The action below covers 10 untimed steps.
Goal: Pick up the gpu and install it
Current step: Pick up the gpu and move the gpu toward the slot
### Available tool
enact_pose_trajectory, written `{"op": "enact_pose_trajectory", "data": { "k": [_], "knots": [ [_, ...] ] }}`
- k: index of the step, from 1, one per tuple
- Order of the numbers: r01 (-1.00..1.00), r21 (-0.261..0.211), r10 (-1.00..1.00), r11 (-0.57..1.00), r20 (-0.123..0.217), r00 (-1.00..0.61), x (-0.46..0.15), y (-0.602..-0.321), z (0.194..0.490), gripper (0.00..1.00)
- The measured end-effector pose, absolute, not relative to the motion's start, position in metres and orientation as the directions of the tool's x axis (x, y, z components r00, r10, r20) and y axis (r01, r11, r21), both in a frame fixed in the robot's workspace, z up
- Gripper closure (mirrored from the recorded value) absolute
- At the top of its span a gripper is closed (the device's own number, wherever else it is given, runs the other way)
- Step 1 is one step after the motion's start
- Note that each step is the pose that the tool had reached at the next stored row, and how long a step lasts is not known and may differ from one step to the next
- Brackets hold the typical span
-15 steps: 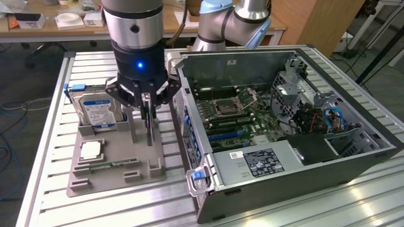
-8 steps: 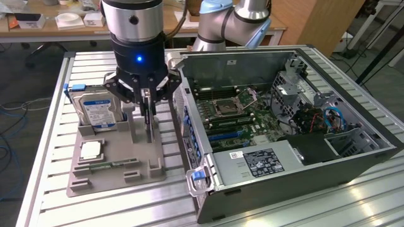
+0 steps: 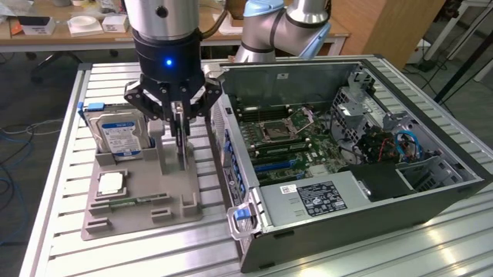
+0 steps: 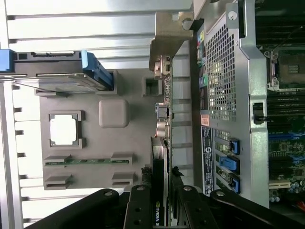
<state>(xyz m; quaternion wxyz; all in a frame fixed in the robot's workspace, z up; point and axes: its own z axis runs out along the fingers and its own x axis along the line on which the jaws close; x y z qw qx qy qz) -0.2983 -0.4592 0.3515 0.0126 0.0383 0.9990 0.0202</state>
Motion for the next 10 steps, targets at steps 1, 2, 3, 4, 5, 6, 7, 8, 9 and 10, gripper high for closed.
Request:
{"op": "enact_pose_trajectory", "data": {
  "k": [1, 2, 3, 4, 5, 6, 7, 8, 9, 10],
  "knots": [
    [0.076, 0.041, 0.077, 0.996, -0.024, -0.997, -0.298, -0.459, 0.353, 0.74],
    [0.076, 0.041, 0.077, 0.996, -0.024, -0.997, -0.298, -0.459, 0.355, 0.74],
    [0.076, 0.041, 0.077, 0.996, -0.024, -0.997, -0.298, -0.459, 0.356, 0.74],
    [0.076, 0.041, 0.077, 0.996, -0.024, -0.997, -0.298, -0.459, 0.358, 0.74],
    [0.076, 0.041, 0.077, 0.996, -0.024, -0.997, -0.298, -0.459, 0.360, 0.74],
    [0.076, 0.041, 0.077, 0.996, -0.024, -0.997, -0.298, -0.459, 0.361, 0.74],
    [0.076, 0.041, 0.077, 0.996, -0.024, -0.997, -0.298, -0.459, 0.363, 0.74],
    [0.076, 0.041, 0.077, 0.996, -0.024, -0.997, -0.298, -0.459, 0.364, 0.74],
    [0.076, 0.041, 0.077, 0.996, -0.024, -0.997, -0.298, -0.459, 0.366, 0.74],
    [0.076, 0.041, 0.077, 0.996, -0.024, -0.997, -0.298, -0.459, 0.367, 0.74]
  ]
}}
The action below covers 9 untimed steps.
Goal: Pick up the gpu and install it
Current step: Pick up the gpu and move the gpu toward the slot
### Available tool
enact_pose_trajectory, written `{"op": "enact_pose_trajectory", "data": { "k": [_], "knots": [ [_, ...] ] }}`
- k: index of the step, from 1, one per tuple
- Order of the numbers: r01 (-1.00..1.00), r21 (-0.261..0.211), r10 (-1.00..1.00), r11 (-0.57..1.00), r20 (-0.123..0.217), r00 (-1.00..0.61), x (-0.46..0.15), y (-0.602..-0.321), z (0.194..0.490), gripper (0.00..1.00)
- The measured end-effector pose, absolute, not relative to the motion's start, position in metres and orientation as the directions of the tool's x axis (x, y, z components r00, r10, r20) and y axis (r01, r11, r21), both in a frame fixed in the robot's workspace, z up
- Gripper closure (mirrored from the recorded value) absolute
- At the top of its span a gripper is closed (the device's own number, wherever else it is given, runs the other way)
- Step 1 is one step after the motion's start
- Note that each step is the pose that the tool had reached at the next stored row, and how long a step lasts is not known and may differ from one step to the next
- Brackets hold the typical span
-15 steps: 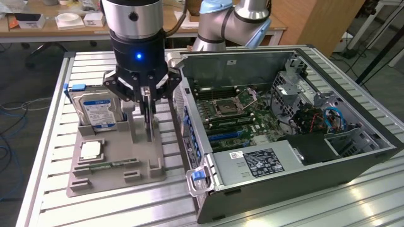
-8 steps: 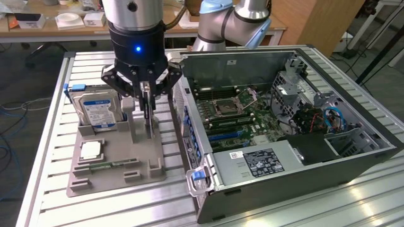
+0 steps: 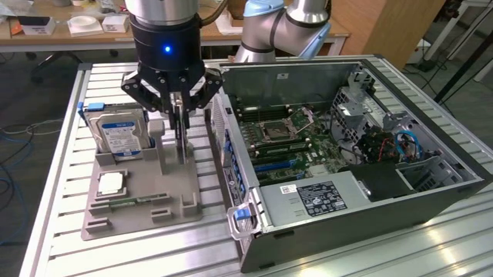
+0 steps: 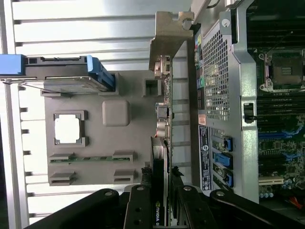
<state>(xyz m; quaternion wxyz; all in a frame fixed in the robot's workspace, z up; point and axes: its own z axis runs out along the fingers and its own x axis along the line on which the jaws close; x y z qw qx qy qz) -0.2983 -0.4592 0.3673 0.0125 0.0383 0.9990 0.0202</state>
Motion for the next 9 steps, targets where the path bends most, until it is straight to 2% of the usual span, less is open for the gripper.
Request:
{"op": "enact_pose_trajectory", "data": {
  "k": [9],
  "knots": [
    [0.076, 0.041, 0.077, 0.996, -0.024, -0.997, -0.298, -0.459, 0.379, 0.74]
  ]
}}
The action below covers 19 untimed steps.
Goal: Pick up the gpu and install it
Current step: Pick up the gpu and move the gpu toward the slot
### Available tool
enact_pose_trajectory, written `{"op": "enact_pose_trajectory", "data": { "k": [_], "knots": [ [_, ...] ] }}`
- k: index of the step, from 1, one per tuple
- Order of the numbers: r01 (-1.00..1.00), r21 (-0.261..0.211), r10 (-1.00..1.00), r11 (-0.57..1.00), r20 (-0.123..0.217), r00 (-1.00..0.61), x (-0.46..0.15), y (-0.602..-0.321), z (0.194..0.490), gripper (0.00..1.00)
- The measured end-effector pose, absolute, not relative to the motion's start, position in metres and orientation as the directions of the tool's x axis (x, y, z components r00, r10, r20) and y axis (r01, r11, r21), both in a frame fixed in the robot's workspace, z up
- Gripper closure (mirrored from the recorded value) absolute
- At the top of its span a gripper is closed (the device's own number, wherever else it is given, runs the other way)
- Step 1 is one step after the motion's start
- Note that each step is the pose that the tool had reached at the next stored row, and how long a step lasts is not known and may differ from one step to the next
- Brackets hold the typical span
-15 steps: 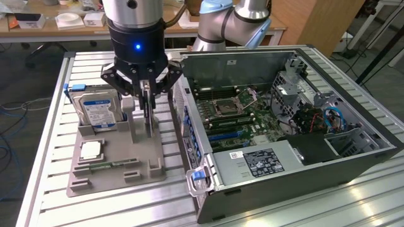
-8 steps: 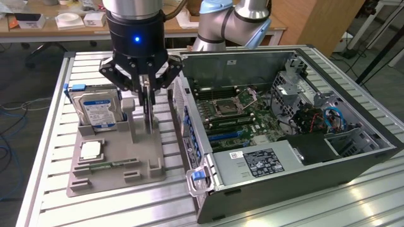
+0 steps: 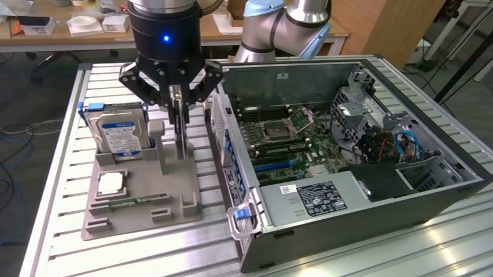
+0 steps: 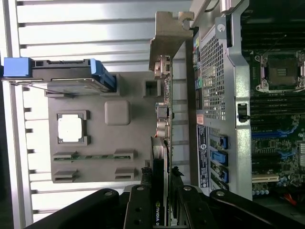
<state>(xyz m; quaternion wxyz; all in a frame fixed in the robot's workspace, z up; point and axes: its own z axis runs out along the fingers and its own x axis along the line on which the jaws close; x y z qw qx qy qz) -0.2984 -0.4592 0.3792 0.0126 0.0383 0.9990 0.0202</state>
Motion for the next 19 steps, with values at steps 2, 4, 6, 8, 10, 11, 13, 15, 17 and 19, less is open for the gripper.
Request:
{"op": "enact_pose_trajectory", "data": {
  "k": [2, 4, 6, 8, 10, 11, 13, 15, 17, 19],
  "knots": [
    [0.076, 0.041, 0.077, 0.996, -0.024, -0.997, -0.298, -0.459, 0.382, 0.74],
    [0.076, 0.041, 0.077, 0.996, -0.024, -0.997, -0.298, -0.459, 0.385, 0.74],
    [0.076, 0.041, 0.077, 0.996, -0.024, -0.997, -0.298, -0.459, 0.388, 0.74],
    [0.076, 0.041, 0.077, 0.996, -0.024, -0.997, -0.298, -0.459, 0.391, 0.74],
    [0.076, 0.041, 0.077, 0.996, -0.024, -0.997, -0.298, -0.459, 0.394, 0.74],
    [0.076, 0.041, 0.077, 0.996, -0.024, -0.997, -0.298, -0.459, 0.396, 0.74],
    [0.076, 0.041, 0.077, 0.996, -0.024, -0.997, -0.298, -0.459, 0.399, 0.74],
    [0.076, 0.041, 0.077, 0.996, -0.024, -0.997, -0.298, -0.459, 0.402, 0.74],
    [0.076, 0.041, 0.077, 0.996, -0.024, -0.997, -0.298, -0.459, 0.406, 0.74],
    [0.076, 0.041, 0.077, 0.996, -0.024, -0.997, -0.298, -0.459, 0.409, 0.74]
  ]
}}
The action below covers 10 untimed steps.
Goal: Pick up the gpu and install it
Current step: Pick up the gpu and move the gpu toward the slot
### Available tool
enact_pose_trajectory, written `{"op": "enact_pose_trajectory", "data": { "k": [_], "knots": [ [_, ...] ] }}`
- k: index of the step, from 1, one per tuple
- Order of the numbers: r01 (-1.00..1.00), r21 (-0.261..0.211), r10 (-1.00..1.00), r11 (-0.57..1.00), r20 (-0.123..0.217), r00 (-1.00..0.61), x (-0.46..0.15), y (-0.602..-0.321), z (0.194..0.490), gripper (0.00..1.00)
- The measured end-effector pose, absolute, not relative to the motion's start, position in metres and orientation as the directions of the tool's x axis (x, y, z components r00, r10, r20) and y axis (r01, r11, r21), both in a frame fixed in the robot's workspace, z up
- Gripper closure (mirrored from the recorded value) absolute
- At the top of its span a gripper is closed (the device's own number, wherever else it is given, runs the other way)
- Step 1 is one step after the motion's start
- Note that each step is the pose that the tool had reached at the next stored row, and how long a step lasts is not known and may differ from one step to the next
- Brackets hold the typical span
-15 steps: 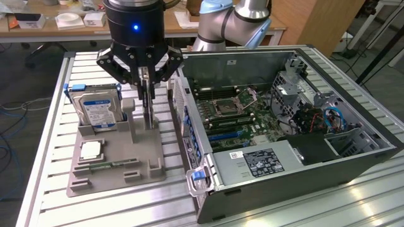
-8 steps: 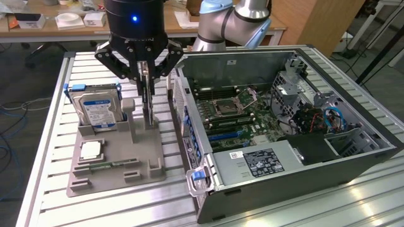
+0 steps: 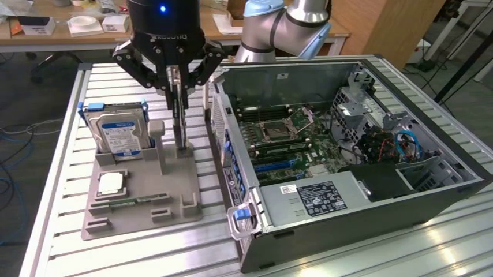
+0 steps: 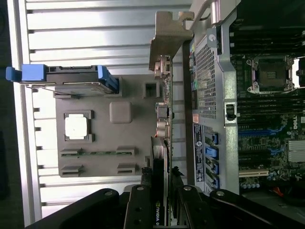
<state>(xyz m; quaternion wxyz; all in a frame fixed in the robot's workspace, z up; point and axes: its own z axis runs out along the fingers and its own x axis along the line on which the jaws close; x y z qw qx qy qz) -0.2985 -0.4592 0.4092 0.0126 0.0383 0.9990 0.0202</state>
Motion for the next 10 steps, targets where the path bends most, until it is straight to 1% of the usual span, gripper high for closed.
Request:
{"op": "enact_pose_trajectory", "data": {
  "k": [5, 10],
  "knots": [
    [0.076, 0.041, 0.077, 0.996, -0.024, -0.997, -0.2985, -0.4592, 0.4160, 0.74],
    [0.076, 0.041, 0.077, 0.996, -0.024, -0.997, -0.2985, -0.4591, 0.4163, 0.74]
  ]
}}
